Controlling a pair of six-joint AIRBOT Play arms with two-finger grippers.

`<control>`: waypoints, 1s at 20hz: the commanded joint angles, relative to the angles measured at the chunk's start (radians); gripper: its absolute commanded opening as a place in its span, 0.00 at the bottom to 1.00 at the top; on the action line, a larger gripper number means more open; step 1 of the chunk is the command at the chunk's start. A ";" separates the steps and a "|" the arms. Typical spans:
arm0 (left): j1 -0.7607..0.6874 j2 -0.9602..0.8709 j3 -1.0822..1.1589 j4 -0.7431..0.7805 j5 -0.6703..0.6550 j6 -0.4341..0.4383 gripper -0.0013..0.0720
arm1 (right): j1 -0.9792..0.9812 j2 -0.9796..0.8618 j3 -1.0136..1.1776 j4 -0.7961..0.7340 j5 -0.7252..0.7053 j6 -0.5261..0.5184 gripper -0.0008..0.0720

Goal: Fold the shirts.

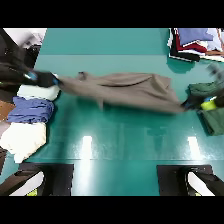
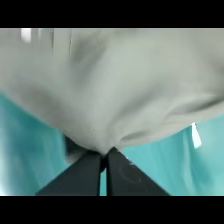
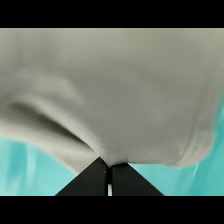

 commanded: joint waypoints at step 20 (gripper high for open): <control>0.014 0.007 0.448 -0.111 -0.040 -0.060 0.06 | -0.279 -0.187 0.770 0.179 0.277 0.001 0.03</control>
